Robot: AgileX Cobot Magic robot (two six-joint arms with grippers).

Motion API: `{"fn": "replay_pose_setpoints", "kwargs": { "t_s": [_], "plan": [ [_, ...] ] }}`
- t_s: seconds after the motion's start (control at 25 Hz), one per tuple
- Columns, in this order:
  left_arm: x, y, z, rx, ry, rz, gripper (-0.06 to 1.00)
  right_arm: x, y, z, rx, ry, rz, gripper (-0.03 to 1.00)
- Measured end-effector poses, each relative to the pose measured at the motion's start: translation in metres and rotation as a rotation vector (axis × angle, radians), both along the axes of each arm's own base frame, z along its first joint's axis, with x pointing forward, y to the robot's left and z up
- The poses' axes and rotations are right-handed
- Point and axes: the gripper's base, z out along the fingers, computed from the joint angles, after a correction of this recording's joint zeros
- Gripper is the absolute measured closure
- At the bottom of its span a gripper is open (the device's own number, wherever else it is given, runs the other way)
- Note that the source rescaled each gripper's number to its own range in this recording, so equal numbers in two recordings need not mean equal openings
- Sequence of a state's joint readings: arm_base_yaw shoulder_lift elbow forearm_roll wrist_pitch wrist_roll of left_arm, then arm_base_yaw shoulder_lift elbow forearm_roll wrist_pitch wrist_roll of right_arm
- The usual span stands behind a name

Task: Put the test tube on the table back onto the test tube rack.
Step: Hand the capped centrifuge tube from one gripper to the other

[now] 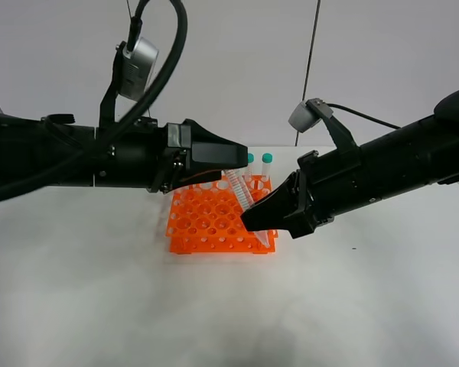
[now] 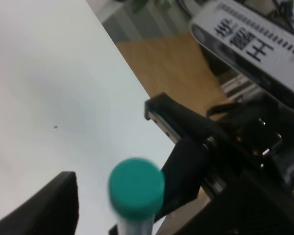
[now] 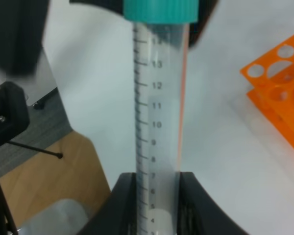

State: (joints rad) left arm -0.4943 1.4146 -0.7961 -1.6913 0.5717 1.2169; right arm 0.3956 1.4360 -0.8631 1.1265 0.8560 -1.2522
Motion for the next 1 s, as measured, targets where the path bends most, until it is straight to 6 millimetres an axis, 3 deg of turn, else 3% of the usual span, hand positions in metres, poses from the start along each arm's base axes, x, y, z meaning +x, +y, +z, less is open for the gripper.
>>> {"fn": "replay_pose_setpoints", "kwargs": {
  "t_s": [0.24, 1.0],
  "plan": [
    [0.004, 0.002, -0.003, 0.048, -0.014, 0.052, 0.00, -0.009, 0.015, -0.001, -0.013, -0.018, 0.034, 0.94],
    [0.004, 0.002, -0.004, 0.055, -0.001, 0.059, 0.00, -0.004, 0.013, -0.003, -0.052, -0.015, -0.042, 0.94]
  ]
}}
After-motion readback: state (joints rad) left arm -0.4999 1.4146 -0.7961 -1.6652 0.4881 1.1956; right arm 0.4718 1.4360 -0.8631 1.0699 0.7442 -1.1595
